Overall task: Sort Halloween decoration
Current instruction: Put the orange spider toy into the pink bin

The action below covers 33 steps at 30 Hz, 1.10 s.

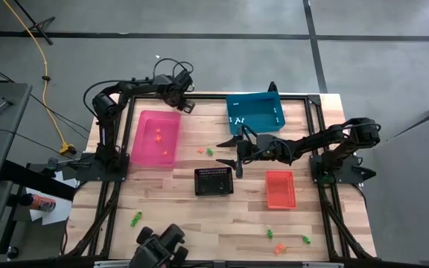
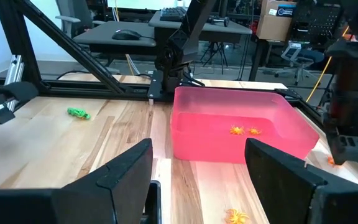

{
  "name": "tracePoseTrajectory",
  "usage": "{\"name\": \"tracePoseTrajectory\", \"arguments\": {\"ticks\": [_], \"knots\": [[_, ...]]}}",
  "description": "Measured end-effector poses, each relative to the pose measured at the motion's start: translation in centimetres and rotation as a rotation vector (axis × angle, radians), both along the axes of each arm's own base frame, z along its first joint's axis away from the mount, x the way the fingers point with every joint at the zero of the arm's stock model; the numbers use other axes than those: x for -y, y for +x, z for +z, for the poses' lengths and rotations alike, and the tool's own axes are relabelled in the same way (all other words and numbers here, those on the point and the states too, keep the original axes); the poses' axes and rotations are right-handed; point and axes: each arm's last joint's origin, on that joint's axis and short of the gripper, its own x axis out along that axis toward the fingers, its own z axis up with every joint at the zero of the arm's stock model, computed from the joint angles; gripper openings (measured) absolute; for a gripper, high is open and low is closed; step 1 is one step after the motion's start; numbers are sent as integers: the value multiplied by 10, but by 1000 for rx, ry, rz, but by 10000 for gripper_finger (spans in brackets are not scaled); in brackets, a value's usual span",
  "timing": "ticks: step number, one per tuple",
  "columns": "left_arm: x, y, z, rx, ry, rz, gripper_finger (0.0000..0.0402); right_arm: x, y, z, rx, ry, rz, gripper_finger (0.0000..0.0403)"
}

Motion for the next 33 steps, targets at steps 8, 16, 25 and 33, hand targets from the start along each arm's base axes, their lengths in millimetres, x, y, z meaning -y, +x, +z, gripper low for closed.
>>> {"name": "tracePoseTrajectory", "arguments": {"ticks": [8,16,25,33], "knots": [[0,-5,-9,95,-19,12,115,0,0,0,0,0,0,252],[-4,-2,-16,165,50,18,52,0,0,0,0,0,0,252],[-1,-4,18,230,135,-14,4,0,0,0,0,-1,0,252],[35,-3,86,310,213,-173,2,0,0,-1,-9,-1,0,252]]}}
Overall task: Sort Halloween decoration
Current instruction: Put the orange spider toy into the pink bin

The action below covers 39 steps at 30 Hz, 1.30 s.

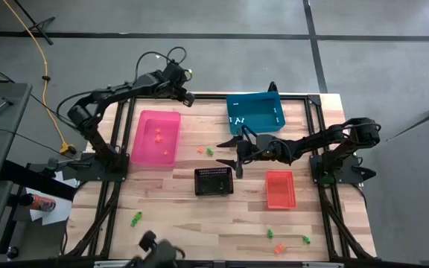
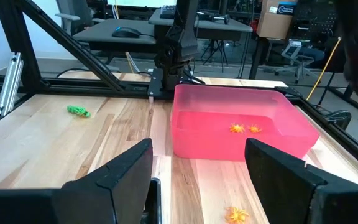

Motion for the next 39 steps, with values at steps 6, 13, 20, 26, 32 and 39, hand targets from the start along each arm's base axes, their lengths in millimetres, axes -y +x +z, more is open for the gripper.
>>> {"name": "tracePoseTrajectory", "arguments": {"ticks": [6,13,20,26,32,39], "knots": [[73,12,18,110,100,-208,1,0,0,-1,-8,0,0,252],[174,-5,-8,379,186,-423,1,-1,0,-1,-13,16,0,252],[241,-36,-22,739,415,-611,0,-1,0,2,21,27,1,252],[259,-47,-20,839,522,-687,0,-4,1,8,83,50,50,252],[265,-48,-19,837,557,-724,0,-4,1,17,172,48,54,252],[265,-48,-19,819,594,-745,0,-3,1,14,145,39,51,252]]}}
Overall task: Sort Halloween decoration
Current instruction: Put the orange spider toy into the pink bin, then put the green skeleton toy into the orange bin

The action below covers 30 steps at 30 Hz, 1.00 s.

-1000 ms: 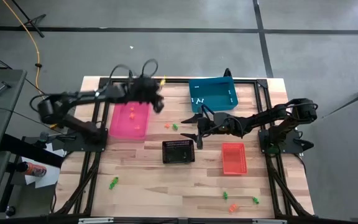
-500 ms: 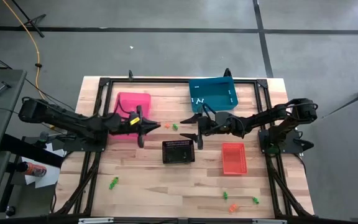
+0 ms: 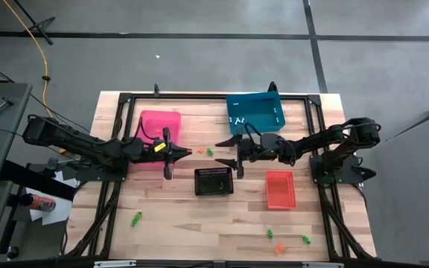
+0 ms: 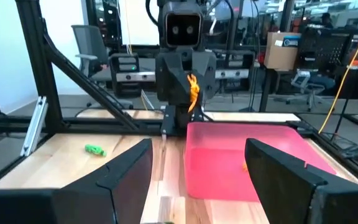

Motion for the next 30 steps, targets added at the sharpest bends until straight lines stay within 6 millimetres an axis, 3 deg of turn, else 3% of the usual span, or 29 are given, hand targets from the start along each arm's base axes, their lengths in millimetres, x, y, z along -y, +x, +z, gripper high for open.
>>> {"name": "tracePoseTrajectory", "arguments": {"ticks": [9,16,26,30], "knots": [[-4,-1,-6,-75,11,132,5,0,0,-5,-52,33,0,252],[-15,-21,-23,-308,51,486,25,0,-1,-12,-121,33,-2,252],[-37,-54,-44,-512,-269,671,65,0,-1,-12,-127,33,-2,252],[-40,-58,-49,-588,-292,672,94,0,-1,-12,-126,33,-2,252]]}}
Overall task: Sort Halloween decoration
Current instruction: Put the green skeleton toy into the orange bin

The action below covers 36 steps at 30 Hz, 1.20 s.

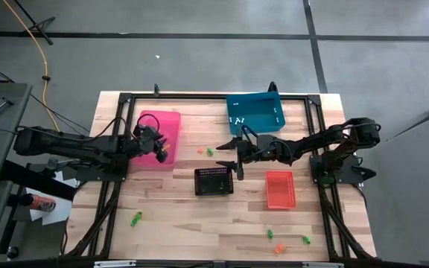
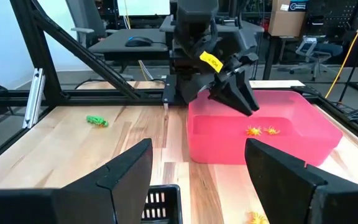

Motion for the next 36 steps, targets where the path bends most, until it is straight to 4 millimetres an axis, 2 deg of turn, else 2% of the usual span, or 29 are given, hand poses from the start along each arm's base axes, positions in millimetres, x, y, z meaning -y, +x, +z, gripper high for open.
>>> {"name": "tracePoseTrajectory", "arguments": {"ticks": [2,4,7,10,13,19,23,28,33,36], "knots": [[1,1,-1,-29,-2,-58,109,0,0,0,0,0,0,252],[2,5,2,16,-15,-115,123,0,0,0,4,0,0,252],[5,18,18,210,-35,-271,137,-2,1,5,1,9,6,252],[13,29,40,425,14,-498,142,-8,0,19,-10,26,21,252],[22,32,51,510,74,-642,141,-16,-4,29,-93,21,46,252],[30,32,51,494,113,-682,139,-32,-17,43,-264,43,67,252],[30,32,51,494,121,-666,138,-46,-26,57,-442,289,41,252],[29,32,51,495,121,-663,138,-85,-36,65,-752,604,-55,252],[29,32,53,514,121,-660,140,-144,-43,69,-1081,755,-138,252],[29,32,55,539,130,-659,140,-181,-43,63,-1305,802,-191,252]]}}
